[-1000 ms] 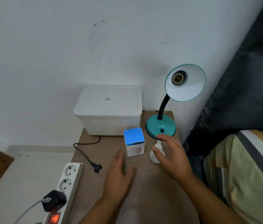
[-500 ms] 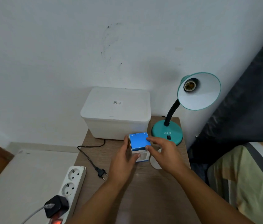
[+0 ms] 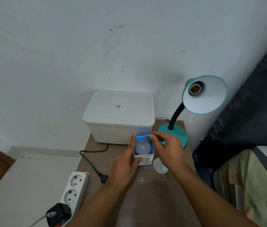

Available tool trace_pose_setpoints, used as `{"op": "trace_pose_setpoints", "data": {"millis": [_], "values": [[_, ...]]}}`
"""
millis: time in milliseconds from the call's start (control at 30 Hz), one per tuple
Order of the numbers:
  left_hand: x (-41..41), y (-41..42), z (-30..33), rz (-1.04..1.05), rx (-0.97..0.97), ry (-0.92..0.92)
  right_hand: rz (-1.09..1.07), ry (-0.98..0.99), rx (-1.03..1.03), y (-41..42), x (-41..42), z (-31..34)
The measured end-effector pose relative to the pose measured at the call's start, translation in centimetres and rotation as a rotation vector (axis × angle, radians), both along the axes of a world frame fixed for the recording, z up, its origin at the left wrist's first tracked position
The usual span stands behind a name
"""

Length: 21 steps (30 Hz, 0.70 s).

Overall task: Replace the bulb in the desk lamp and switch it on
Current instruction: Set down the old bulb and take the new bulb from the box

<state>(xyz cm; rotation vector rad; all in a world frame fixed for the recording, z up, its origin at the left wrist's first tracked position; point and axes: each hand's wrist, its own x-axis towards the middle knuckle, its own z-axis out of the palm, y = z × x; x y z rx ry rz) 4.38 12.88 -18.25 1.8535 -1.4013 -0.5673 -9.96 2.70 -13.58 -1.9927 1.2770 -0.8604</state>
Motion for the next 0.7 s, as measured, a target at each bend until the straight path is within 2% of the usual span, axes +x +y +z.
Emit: {"op": "trace_pose_setpoints", "data": {"millis": [300, 500, 700], "values": [[0.4, -0.2, 0.0, -0.059, -0.011, -0.074, -0.032, -0.024, 0.006, -0.1, 0.7, 0.5], [0.8, -0.7, 0.2, -0.06, -0.027, -0.062, -0.035, -0.135, 0.055, 0.5, -0.1, 0.1], [1.1, -1.2, 0.5, -0.074, -0.017, -0.035, 0.113, 0.097, 0.013, 0.2, -0.3, -1.9]]}}
